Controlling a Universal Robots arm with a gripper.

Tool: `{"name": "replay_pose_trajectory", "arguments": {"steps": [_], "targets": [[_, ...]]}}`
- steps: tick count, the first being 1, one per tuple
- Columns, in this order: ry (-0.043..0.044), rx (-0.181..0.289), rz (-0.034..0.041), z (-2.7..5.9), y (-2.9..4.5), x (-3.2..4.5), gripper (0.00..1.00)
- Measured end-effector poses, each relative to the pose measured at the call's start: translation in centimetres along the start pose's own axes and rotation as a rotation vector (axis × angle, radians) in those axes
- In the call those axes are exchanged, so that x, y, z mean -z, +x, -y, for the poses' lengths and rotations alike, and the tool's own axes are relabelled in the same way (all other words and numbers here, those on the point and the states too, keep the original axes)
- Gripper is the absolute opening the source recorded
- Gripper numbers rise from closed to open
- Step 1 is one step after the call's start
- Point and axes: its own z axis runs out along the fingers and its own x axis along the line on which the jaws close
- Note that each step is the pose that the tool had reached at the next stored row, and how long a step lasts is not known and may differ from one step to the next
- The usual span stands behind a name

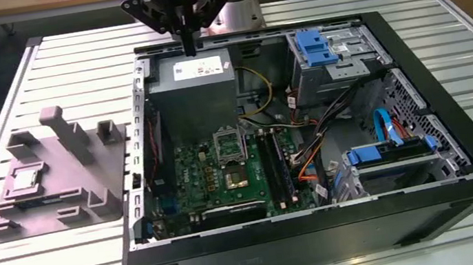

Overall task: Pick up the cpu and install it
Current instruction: 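Reach for the cpu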

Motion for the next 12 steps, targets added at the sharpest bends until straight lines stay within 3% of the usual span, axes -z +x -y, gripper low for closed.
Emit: {"name": "replay_pose_trajectory", "arguments": {"steps": [12], "targets": [[0.0001,0.0,-0.0007,0.05,0.59,-0.04,0.11]]}}
